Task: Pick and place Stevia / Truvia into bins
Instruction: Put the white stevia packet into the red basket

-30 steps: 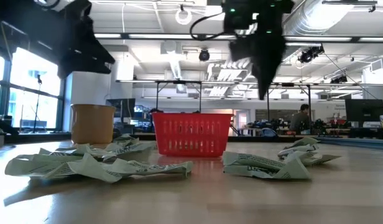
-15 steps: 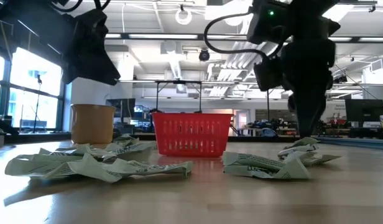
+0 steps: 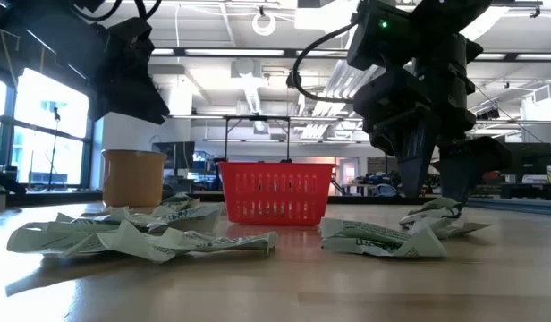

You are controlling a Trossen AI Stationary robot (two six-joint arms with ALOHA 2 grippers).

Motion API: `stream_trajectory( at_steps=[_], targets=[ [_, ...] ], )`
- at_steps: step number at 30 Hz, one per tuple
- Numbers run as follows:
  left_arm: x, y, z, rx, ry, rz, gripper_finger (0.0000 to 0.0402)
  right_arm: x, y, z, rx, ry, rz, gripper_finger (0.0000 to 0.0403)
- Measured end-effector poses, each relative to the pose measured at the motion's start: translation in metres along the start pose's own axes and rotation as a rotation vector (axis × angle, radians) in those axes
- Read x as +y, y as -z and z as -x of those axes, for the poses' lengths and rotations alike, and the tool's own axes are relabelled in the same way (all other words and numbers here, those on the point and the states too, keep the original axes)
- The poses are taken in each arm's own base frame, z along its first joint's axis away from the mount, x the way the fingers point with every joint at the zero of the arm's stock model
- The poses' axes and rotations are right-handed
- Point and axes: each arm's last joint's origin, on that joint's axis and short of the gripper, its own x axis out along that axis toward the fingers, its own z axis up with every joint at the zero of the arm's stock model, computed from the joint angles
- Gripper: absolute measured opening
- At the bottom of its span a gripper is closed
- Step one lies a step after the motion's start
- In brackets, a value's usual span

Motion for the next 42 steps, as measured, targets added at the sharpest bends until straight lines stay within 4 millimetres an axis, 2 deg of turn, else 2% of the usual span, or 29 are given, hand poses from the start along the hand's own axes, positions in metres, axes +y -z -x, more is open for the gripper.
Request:
stream_trajectory(
  at_steps=[6,10,13,18,21,24,28,32,36,42],
  targets=[
    [0.013,-0.003,0.005,0.078,0.025,-0.04,0.014,-0.001,-0.001,-0.002,-0.02,0.016,0.023,0.0229],
    [0.019,-0.004,0.007,0.117,0.045,-0.066,0.0138,-0.004,0.0,0.001,-0.102,0.079,0.069,0.0227],
    [0.023,-0.007,0.006,0.138,0.072,-0.098,0.0138,0.001,0.002,0.008,-0.206,0.141,0.177,0.0233],
    [0.03,-0.021,0.0,0.067,0.105,-0.208,0.0144,0.012,0.002,0.024,-0.411,0.33,0.425,0.0236],
    [0.04,-0.027,-0.01,0.108,0.112,-0.103,0.0166,0.019,-0.005,0.037,-0.477,0.386,0.465,0.0237],
    [0.047,-0.024,-0.025,0.208,0.107,-0.029,0.0202,0.023,-0.011,0.05,-0.474,0.445,0.491,0.0237],
    [0.043,-0.022,-0.045,0.309,0.084,-0.031,0.0258,0.022,-0.013,0.064,-0.45,0.583,0.582,0.0237],
    [0.036,-0.027,-0.068,0.37,0.009,-0.043,0.0295,0.012,-0.013,0.066,-0.335,0.658,0.653,0.0237],
    [0.029,-0.043,-0.088,0.417,-0.098,-0.054,0.0293,-0.001,-0.013,0.063,-0.26,0.675,0.614,0.0237],
    [0.014,-0.07,-0.099,0.504,-0.254,-0.155,0.0243,-0.012,-0.008,0.068,-0.301,0.673,0.559,0.0237]
  ],
)
